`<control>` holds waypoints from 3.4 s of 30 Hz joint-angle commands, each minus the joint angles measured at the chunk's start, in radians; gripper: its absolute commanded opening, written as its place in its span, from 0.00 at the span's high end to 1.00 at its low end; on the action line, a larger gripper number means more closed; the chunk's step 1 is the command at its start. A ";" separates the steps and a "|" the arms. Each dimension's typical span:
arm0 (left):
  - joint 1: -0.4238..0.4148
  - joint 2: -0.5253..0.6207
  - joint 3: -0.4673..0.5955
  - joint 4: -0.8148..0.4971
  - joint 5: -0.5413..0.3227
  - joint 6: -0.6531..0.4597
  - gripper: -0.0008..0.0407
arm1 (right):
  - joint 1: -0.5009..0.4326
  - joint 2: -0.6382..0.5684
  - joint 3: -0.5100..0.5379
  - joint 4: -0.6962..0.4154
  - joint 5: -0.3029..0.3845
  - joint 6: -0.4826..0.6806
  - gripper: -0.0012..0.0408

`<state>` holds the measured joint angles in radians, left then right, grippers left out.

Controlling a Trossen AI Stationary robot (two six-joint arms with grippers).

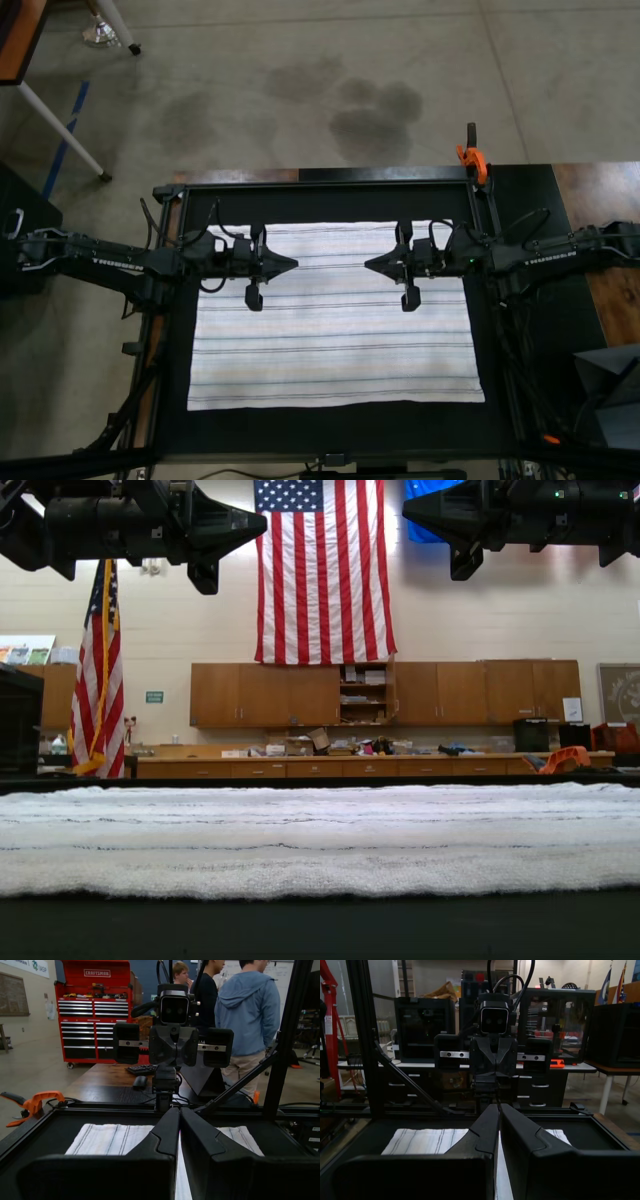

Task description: Fold the towel

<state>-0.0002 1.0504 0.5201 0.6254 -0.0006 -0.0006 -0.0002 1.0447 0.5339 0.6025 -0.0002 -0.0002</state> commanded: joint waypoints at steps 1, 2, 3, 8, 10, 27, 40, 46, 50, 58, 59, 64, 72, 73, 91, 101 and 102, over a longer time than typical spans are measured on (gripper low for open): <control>0.000 0.000 0.000 0.002 0.000 -0.002 0.98 | 0.000 0.000 0.000 0.000 0.000 0.000 0.97; 0.000 0.000 0.000 0.002 0.000 -0.002 0.98 | 0.000 0.000 0.000 0.000 0.000 0.000 0.97; 0.000 0.000 0.000 0.002 0.000 -0.002 0.98 | 0.000 0.000 0.000 0.000 0.000 0.000 0.97; 0.000 0.000 0.000 0.003 0.000 -0.002 0.98 | 0.000 0.000 0.000 0.000 0.000 0.000 0.97; 0.000 0.000 0.000 0.003 0.000 -0.003 0.98 | 0.000 0.000 0.000 0.000 0.000 0.000 0.97; -0.003 -0.028 0.000 -0.109 0.001 -0.052 0.98 | 0.000 0.000 0.000 0.003 0.000 0.074 0.97; -0.004 -0.095 0.000 -0.141 0.001 -0.130 0.98 | 0.024 0.053 0.000 -0.379 0.113 0.563 0.97; -0.004 -0.086 0.000 -0.190 0.002 -0.150 0.98 | 0.003 0.037 0.000 -0.658 0.398 0.695 0.90; -0.004 -0.089 0.000 -0.207 0.002 -0.153 0.98 | -0.072 0.014 0.000 -0.837 0.529 0.815 0.79; -0.004 -0.093 0.000 -0.206 0.002 -0.153 0.98 | -0.291 0.009 0.000 -1.032 0.522 0.901 0.65; -0.004 -0.093 0.000 -0.207 0.001 -0.153 0.98 | -0.318 0.009 0.000 -1.035 0.512 0.900 0.65; -0.004 -0.093 0.000 -0.206 0.001 -0.153 0.98 | -0.431 0.015 0.000 -1.049 0.493 0.898 0.67; -0.004 -0.093 0.000 -0.206 0.001 -0.153 0.98 | -0.559 0.068 0.000 -1.061 0.420 0.834 0.67; -0.004 -0.093 0.000 -0.206 0.001 -0.153 0.98 | -0.570 0.078 0.000 -1.070 0.418 0.835 0.67; -0.004 -0.093 0.000 -0.206 0.001 -0.153 0.98 | -0.671 0.215 0.000 -1.215 0.418 0.864 0.67; -0.004 -0.093 0.000 -0.206 0.001 -0.153 0.98 | -0.690 0.236 0.000 -1.243 0.410 0.881 0.67; -0.004 -0.093 0.000 -0.206 0.001 -0.153 0.98 | -0.690 0.239 0.000 -1.247 0.406 0.882 0.67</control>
<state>-0.0048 0.9569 0.5201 0.4194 0.0002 -0.1543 -0.6918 1.2804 0.5339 -0.6403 0.4149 0.8780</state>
